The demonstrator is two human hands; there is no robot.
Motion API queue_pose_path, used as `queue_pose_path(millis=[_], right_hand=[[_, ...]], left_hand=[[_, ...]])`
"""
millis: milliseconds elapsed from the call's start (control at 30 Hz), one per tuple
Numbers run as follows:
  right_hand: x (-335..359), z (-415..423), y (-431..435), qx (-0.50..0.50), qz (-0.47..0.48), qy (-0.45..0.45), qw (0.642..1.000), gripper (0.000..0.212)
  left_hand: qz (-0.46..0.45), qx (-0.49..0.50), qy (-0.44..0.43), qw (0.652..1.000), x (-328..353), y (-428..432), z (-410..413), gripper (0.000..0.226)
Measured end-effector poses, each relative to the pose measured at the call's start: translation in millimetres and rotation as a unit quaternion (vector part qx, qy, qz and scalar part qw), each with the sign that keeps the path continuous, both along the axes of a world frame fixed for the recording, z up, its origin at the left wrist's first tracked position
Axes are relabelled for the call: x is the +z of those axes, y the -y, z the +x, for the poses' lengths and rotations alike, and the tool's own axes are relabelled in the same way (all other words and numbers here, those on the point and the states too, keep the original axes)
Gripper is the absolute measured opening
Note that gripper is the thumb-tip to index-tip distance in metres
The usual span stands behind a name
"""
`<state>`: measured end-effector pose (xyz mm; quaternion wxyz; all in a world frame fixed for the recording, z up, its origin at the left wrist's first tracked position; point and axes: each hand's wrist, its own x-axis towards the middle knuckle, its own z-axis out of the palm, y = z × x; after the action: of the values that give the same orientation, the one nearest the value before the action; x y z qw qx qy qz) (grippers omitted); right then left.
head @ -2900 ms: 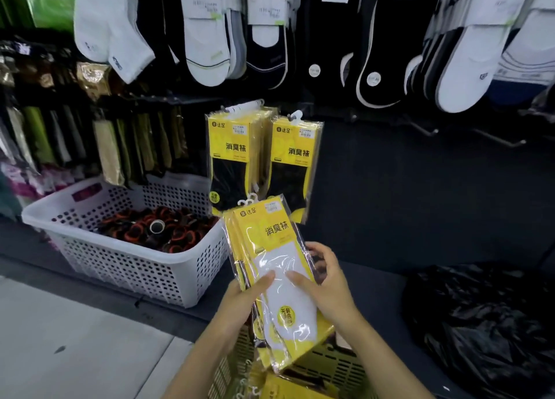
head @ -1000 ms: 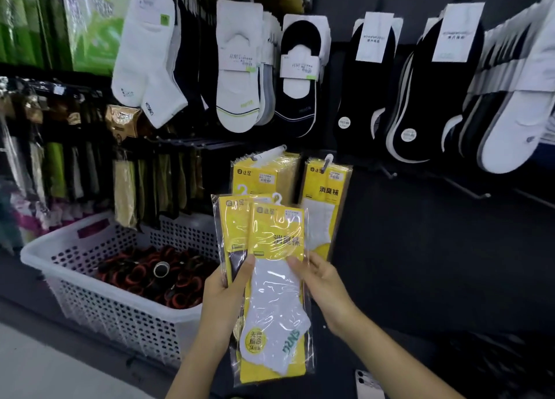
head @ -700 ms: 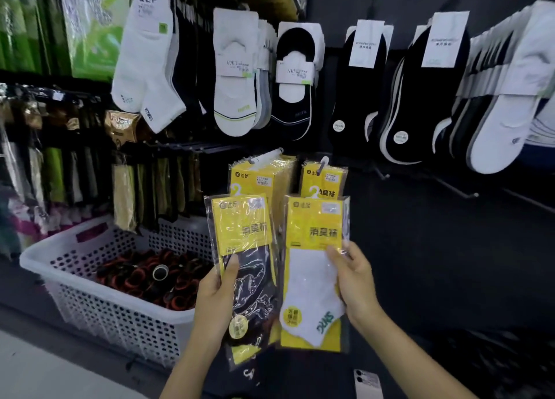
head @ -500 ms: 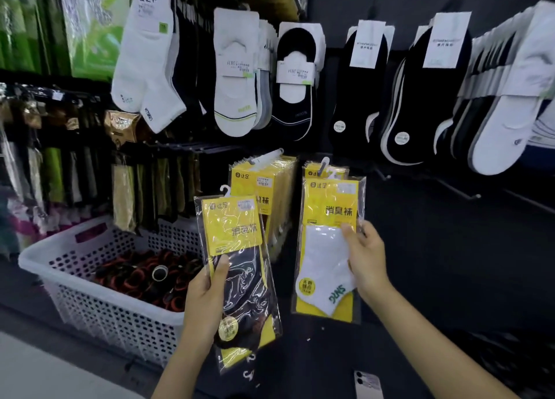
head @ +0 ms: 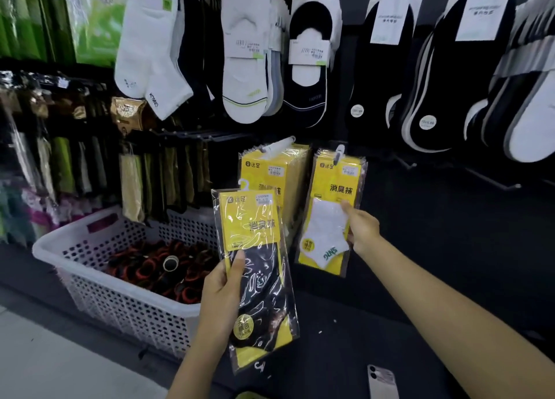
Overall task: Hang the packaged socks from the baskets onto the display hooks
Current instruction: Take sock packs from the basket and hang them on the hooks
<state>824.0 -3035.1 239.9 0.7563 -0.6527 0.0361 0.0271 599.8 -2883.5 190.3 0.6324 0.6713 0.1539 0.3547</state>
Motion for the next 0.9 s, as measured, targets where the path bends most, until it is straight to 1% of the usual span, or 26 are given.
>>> queue_pose_path(millis=[67, 133, 267, 333, 400, 500, 567, 633, 667, 733, 833, 900], right_hand=[[-6, 9, 1, -0.022, -0.005, -0.016, 1.000, 0.025], [-15, 16, 5, -0.040, -0.019, -0.032, 0.998, 0.036], [-34, 6, 15, -0.060, -0.042, -0.060, 0.995, 0.043], [-38, -15, 16, -0.008, -0.025, -0.053, 0.998, 0.038], [-38, -43, 14, 0.086, 0.015, -0.045, 0.995, 0.031], [-35, -87, 11, 0.219, 0.050, -0.033, 0.974, 0.033], [-33, -111, 10, 0.282, 0.026, -0.005, 0.959, 0.032], [-34, -129, 11, 0.307, -0.010, 0.027, 0.951, 0.030], [-35, -134, 11, 0.305, -0.025, 0.042, 0.951, 0.029], [-36, -141, 14, 0.281, -0.014, 0.068, 0.957, 0.024], [-32, -140, 21, 0.183, 0.029, 0.091, 0.978, 0.012], [-25, -133, 28, 0.120, 0.028, 0.120, 0.985, 0.010]], left_hand=[[0.001, -0.004, 0.002, 1.000, 0, 2, 1, 0.047], [-0.004, -0.009, 0.004, 1.000, -2, 2, 2, 0.050], [-0.012, -0.026, 0.007, 1.000, 0, 7, 2, 0.044], [-0.011, -0.037, 0.003, 0.999, 3, 12, 2, 0.044], [-0.008, -0.047, -0.007, 0.999, 4, 15, 2, 0.047], [-0.012, -0.061, -0.019, 0.998, 0, 19, 4, 0.041], [-0.004, -0.075, -0.021, 0.997, -2, 24, 5, 0.036], [-0.002, -0.085, -0.018, 0.996, -1, 30, 5, 0.031], [-0.001, -0.088, -0.016, 0.996, -1, 33, 4, 0.031], [-0.009, -0.112, -0.009, 0.994, 0, 37, 4, 0.035], [-0.036, -0.187, -0.003, 0.982, 0, 42, 3, 0.029], [-0.037, -0.214, -0.015, 0.976, 2, 45, 2, 0.040]])
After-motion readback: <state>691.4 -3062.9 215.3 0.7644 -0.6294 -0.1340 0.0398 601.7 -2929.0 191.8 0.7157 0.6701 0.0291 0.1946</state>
